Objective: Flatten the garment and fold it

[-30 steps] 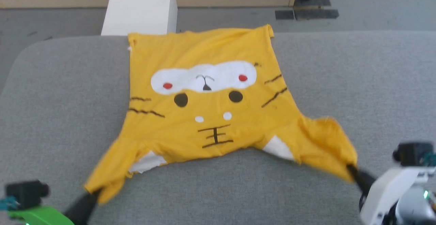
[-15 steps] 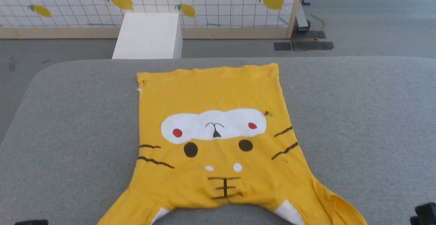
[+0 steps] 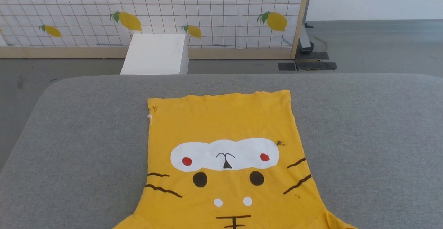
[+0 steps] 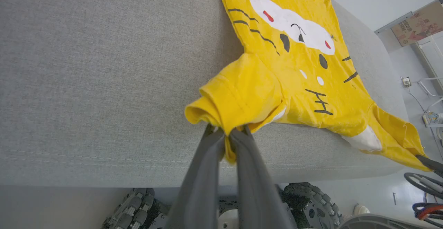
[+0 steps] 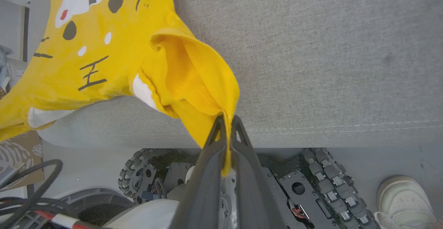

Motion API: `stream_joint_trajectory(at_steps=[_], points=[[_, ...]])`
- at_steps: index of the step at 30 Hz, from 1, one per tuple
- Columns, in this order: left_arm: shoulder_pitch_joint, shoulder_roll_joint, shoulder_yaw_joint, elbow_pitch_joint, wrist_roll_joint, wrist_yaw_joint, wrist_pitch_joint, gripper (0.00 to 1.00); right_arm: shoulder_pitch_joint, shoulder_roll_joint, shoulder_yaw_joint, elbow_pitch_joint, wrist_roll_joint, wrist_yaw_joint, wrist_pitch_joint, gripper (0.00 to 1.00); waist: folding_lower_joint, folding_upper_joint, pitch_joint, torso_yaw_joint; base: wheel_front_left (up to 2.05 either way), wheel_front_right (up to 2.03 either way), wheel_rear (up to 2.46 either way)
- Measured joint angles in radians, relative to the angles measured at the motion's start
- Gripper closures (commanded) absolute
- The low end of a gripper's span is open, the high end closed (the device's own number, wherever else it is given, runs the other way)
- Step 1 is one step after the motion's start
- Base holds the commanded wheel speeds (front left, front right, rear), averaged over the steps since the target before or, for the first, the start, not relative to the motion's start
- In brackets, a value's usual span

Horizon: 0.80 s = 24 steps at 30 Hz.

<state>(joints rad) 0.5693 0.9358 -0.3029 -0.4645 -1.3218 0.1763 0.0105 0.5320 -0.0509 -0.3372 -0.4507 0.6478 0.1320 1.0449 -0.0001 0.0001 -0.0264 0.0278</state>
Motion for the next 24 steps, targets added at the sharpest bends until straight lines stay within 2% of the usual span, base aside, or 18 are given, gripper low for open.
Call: stream_joint_trajectory(at_steps=[5, 9, 15, 20, 21, 22, 23, 24], points=[[-0.047, -0.033, -0.012, -0.001, 0.062, 0.001, -0.034, 1.00, -0.052, 0.000, 0.079, 0.016, -0.097, 0.000, -0.093, 1.00, 0.0000, 0.0000, 0.006, -0.004, 0.00, 0.00, 0.00], [-0.110, -0.067, -0.038, 0.003, 0.103, -0.015, -0.045, 1.00, -0.125, -0.012, 0.153, 0.088, -0.177, 0.000, -0.178, 1.00, 0.0000, 0.0000, 0.022, -0.007, 0.00, 0.00, 0.00], [-0.212, -0.099, -0.073, 0.020, 0.147, -0.046, -0.046, 1.00, -0.226, -0.029, 0.245, 0.298, -0.237, 0.000, -0.268, 1.00, 0.0000, 0.0000, 0.063, -0.006, 0.00, 0.00, 0.00], [-0.274, -0.114, -0.090, 0.027, 0.178, -0.066, -0.042, 1.00, -0.310, -0.060, 0.270, 0.482, -0.278, 0.000, -0.364, 1.00, 0.0001, 0.0000, 0.097, 0.003, 0.00, 0.00, 0.00], [-0.285, -0.116, -0.093, 0.029, 0.183, -0.071, -0.042, 1.00, -0.323, -0.060, 0.272, 0.502, -0.286, 0.001, -0.377, 0.93, 0.0001, -0.0001, 0.103, 0.006, 0.00, 0.00, 0.00], [-0.296, -0.118, -0.094, 0.031, 0.186, -0.071, -0.042, 1.00, -0.333, -0.059, 0.271, 0.518, -0.290, 0.001, -0.393, 0.64, 0.0001, -0.0001, 0.108, 0.010, 0.00, 0.00, 0.00], [-0.301, -0.118, -0.094, 0.032, 0.187, -0.072, -0.042, 1.00, -0.342, -0.057, 0.268, 0.526, -0.291, 0.001, -0.404, 0.42, 0.0001, -0.0001, 0.112, 0.012, 0.00, 0.00, 0.00], [-0.305, -0.119, -0.095, 0.035, 0.188, -0.077, -0.042, 1.00, -0.351, -0.056, 0.263, 0.533, -0.295, 0.001, -0.405, 0.03, 0.0001, 0.0000, 0.118, 0.016, 0.00, 0.00, 0.00]])
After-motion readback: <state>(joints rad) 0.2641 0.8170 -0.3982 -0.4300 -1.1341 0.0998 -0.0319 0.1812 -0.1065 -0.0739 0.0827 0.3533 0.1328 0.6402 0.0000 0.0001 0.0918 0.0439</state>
